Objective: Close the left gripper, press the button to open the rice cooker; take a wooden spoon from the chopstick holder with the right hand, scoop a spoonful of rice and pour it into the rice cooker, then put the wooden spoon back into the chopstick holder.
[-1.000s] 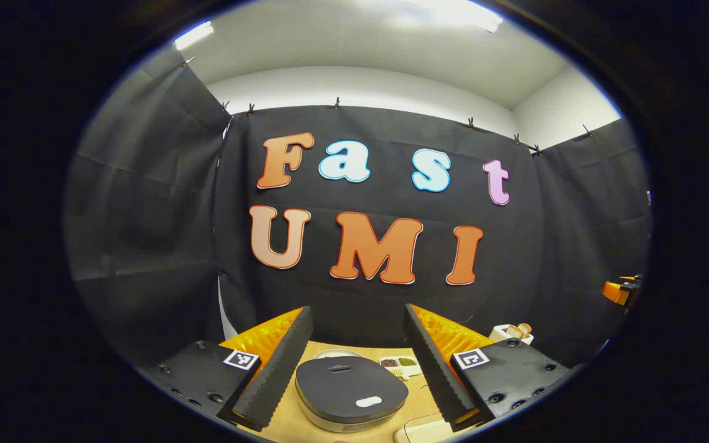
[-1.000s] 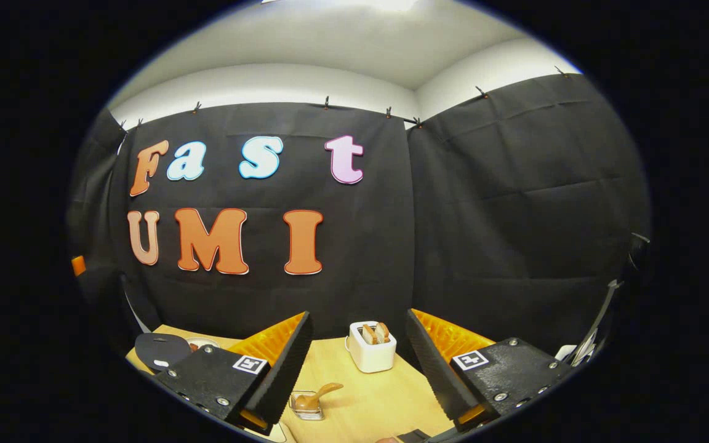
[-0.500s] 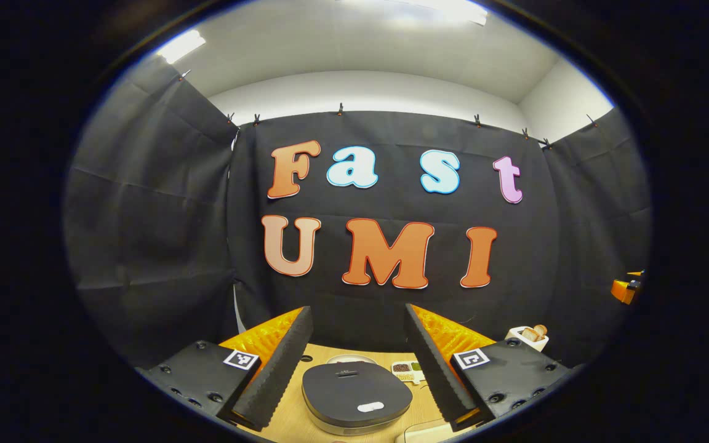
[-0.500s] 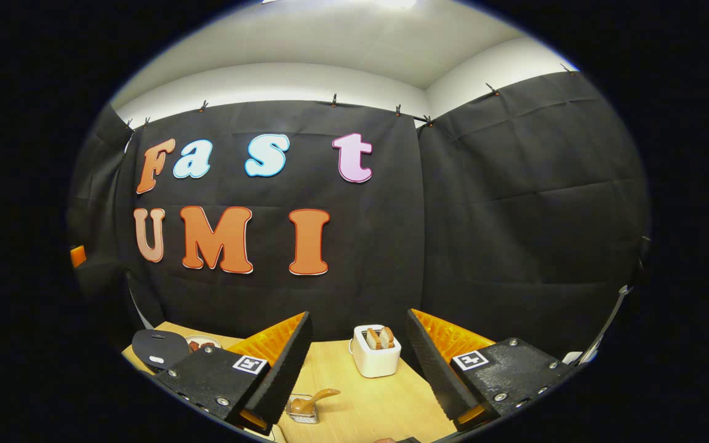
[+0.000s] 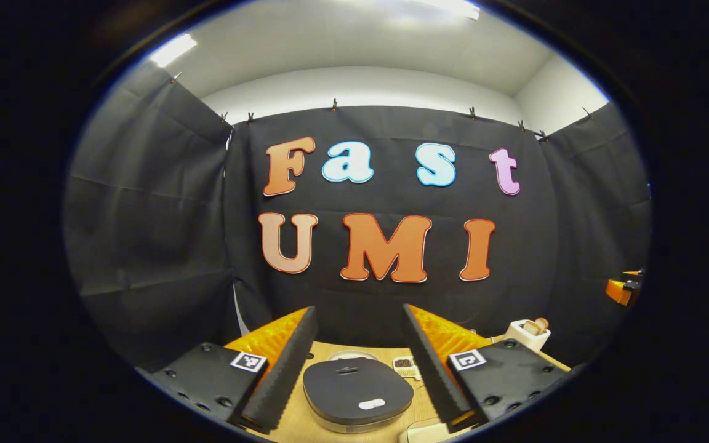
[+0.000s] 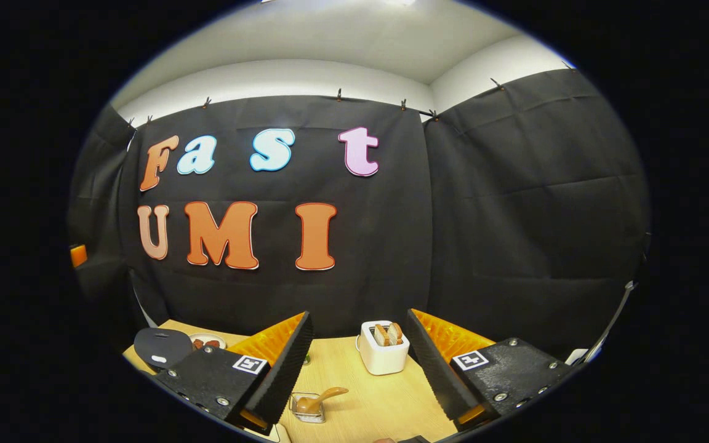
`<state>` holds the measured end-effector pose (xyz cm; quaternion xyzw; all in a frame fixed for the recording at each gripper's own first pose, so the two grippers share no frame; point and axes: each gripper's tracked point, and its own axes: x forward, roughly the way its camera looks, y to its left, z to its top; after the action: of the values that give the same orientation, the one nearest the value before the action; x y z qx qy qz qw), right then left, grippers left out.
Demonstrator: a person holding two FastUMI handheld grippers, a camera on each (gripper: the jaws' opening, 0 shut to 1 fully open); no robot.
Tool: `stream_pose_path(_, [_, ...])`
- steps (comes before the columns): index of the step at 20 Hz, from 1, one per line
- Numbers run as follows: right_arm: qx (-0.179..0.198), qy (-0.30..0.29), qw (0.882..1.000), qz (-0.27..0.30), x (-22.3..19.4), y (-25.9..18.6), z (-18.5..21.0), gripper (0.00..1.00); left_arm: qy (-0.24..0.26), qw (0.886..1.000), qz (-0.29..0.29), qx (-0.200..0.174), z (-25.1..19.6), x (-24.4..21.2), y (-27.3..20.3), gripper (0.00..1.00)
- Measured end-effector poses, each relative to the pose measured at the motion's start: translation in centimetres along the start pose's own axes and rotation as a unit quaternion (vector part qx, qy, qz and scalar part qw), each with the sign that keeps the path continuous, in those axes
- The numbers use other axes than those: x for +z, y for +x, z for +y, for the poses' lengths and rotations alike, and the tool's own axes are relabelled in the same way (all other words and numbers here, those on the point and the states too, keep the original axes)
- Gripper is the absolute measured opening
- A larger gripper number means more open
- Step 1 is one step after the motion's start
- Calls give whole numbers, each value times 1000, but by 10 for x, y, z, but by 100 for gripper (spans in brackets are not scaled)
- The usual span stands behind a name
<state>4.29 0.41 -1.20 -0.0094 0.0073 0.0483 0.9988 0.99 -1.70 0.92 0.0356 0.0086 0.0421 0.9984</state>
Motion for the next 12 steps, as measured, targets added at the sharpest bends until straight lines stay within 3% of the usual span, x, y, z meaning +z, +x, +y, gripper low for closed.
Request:
stream_pose_path(3, [0, -1, 1000, 2, -1, 1, 1, 94, 4, 1000, 11, -7, -1, -7, 1, 61])
stream_pose_path(4, [0, 0, 1000, 3, -2, 1, 2, 100, 4, 1000, 15, -10, -2, -8, 1, 53])
stream_pose_path(5, [1, 1, 1000, 6, -3, 0, 2, 94, 3, 1000, 16, -5, 1, -11, 3, 46])
stream_pose_path(8, [0, -3, 1000, 9, -6, 2, 2, 94, 0, 1000, 22, 5, 7, -14, 2, 18])
stream_pose_path(9, [0, -6, 1000, 10, -6, 1, 2, 100, -4, 1000, 20, 4, 8, -16, 1, 14])
stream_pose_path(10, [0, -8, 1000, 10, -7, 2, 2, 94, -9, 1000, 22, 0, 7, -18, 3, 7])
stream_pose_path(11, [0, -8, 1000, 11, -7, 2, 3, 94, -13, 999, 29, -4, 5, -23, 4, 6])
stream_pose_path(12, [0, -7, 1000, 13, -9, 3, 4, 100, -12, 999, 31, -1, 9, -26, 3, 5])
